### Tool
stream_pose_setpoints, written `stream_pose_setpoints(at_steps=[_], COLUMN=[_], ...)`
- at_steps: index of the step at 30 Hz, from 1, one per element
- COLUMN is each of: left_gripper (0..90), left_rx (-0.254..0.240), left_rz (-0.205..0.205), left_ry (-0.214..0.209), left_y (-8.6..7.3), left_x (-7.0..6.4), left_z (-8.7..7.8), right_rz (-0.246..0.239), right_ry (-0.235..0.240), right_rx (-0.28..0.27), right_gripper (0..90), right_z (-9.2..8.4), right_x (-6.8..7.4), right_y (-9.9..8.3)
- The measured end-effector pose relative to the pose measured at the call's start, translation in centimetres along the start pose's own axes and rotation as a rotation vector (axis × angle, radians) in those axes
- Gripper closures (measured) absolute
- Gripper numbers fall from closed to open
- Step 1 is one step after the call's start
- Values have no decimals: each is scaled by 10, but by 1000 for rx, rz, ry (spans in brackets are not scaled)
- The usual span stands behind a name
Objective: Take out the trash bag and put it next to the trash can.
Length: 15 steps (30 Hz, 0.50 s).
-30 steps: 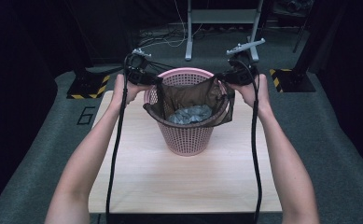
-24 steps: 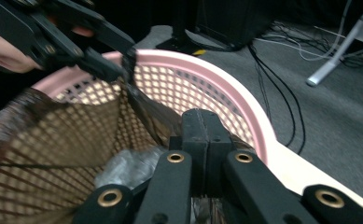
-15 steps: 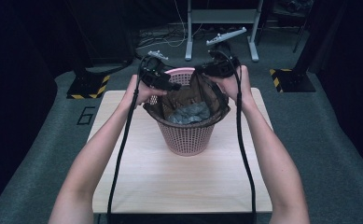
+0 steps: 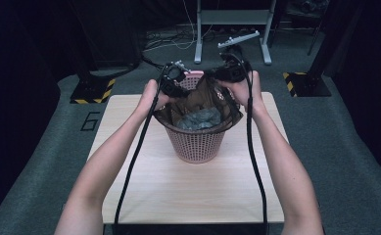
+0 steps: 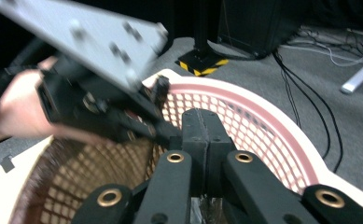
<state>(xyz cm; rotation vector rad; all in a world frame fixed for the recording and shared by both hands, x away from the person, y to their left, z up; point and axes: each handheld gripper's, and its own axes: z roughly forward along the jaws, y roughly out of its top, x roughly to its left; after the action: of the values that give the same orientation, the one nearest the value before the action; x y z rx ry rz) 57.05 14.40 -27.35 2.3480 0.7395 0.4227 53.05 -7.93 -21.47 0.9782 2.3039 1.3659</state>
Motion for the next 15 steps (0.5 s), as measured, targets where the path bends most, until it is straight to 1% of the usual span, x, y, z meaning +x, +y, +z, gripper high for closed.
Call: stream_pose_setpoints(at_steps=[1, 2, 3, 4, 5, 6, 7, 9, 10, 11, 12, 13, 15], left_gripper=[900, 900, 900, 900, 900, 900, 900, 900, 900, 900, 900, 900, 900], left_rx=[-15, -30, -41, -55, -66, -76, -89, -107, -113, -122, -129, -136, -147], left_rz=[-15, -33, -52, -66, -80, -87, -97, -108, -106, -112, -111, -115, -123], left_ry=[6, 12, 8, 11, 14, 21, 28, 37, 44, 45, 52, 52, 44], left_y=[-1, -2, -3, -4, -4, -4, -4, -4, -4, -3, -3, -4, -5], left_x=[3, 5, 9, 12, 15, 17, 19, 23, 24, 25, 26, 27, 29], left_z=[-2, -5, -7, -11, -14, -17, -21, -28, -31, -34, -37, -39, -42], right_rz=[-3, 2, 10, 16, 19, 4, 2, -8, -11, -19, -19, -21, -32], right_ry=[-20, -35, -31, -33, -41, -46, -59, -78, -101, -126, -139, -148, -172], right_rx=[22, 36, 57, 84, 111, 148, 179, 240, 272, 307, 332, 345, 377], right_gripper=[812, 739, 664, 639, 579, 492, 460, 341, 330, 326, 332, 374, 486], right_z=[-1, -2, -3, -3, -2, 0, 1, 5, 8, 10, 12, 14, 17], right_x=[-2, -4, -7, -9, -9, -9, -9, -8, -8, -8, -8, -8, -8], right_y=[-3, -7, -11, -16, -21, -25, -29, -37, -40, -42, -45, -47, -49])
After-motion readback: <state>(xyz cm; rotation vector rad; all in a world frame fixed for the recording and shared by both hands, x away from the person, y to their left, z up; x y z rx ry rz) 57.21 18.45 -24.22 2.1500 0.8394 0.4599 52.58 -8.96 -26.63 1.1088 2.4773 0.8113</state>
